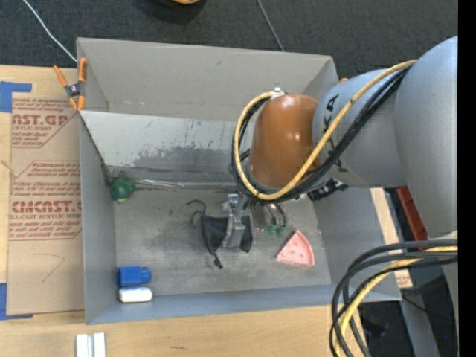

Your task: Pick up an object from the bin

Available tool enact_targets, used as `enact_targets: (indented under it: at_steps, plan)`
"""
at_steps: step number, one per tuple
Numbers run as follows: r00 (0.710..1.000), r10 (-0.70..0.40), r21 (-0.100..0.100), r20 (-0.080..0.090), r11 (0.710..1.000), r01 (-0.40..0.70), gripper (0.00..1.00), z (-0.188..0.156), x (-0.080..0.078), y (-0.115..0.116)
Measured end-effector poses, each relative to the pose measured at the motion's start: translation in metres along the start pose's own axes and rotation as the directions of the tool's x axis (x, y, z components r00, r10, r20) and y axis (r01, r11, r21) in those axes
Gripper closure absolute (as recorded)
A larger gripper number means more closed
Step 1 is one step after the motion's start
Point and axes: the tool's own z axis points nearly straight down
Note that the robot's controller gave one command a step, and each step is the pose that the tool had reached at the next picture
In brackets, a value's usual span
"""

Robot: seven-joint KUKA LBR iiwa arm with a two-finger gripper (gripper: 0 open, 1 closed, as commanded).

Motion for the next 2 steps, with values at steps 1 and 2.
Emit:
enact_targets:
  at_steps: [1,2]
  plan:
    - [1.0,0.0,0.0,-0.001,1.0,0.0,1.0,-0.0035,0.0002,0.0]
    - [1.0,0.0,0.0,-0.001,1.0,0.0,1.0,-0.0062,0.0003,0.0001]
